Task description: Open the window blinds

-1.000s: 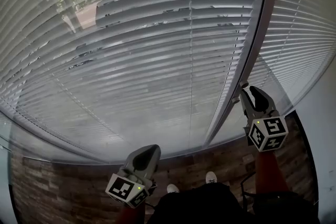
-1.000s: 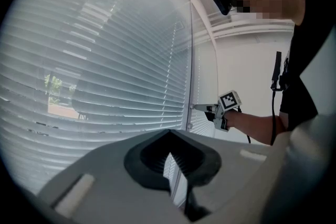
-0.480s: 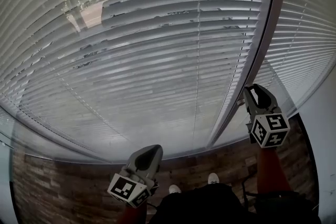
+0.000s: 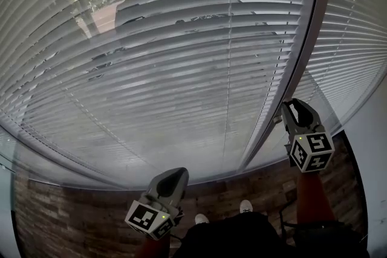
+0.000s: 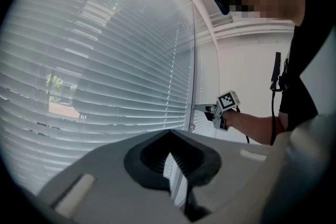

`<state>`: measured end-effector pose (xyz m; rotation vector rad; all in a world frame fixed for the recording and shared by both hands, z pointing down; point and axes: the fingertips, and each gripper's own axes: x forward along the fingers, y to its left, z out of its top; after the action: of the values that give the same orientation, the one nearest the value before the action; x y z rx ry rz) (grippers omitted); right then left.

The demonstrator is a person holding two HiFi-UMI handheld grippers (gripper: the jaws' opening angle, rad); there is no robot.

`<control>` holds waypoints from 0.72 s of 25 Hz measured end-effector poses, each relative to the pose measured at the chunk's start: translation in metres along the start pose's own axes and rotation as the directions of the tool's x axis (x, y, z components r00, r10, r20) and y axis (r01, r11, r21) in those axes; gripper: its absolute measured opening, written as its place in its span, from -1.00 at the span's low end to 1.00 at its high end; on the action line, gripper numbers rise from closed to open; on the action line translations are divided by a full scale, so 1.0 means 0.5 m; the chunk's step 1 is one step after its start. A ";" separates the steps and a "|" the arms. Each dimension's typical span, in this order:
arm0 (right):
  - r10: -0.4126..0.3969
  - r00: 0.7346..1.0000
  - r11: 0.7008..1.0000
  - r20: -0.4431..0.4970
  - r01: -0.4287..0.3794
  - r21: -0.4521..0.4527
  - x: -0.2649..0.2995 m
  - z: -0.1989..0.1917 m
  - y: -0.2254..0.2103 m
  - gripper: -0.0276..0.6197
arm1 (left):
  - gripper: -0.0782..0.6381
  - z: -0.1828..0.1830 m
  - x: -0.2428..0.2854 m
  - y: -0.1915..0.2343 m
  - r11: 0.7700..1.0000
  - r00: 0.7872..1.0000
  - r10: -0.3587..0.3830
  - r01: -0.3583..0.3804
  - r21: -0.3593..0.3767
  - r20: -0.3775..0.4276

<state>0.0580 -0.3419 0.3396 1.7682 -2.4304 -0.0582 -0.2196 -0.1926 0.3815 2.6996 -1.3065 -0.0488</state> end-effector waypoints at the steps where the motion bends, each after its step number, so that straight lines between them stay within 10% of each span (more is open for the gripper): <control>1: 0.000 1.000 1.000 -0.001 0.000 -0.012 -0.004 0.000 0.005 -0.45 | -0.78 0.000 -0.006 0.000 1.000 1.000 -0.001 0.001 0.001 0.001; 10: -0.018 0.999 0.970 -0.031 0.009 -0.243 0.024 -0.015 -0.009 -0.45 | -0.78 -0.005 0.018 0.011 1.000 1.000 0.011 -0.011 0.003 -0.010; 18: -0.060 0.997 0.846 -0.044 0.027 -0.532 0.022 -0.024 0.003 -0.45 | -0.78 -0.022 0.013 0.012 1.000 1.000 0.022 -0.022 0.005 -0.017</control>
<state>0.0549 -0.3512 0.3524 1.5344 -2.0518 -0.6144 -0.2192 -0.2004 0.3933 2.6828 -1.3331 -0.0209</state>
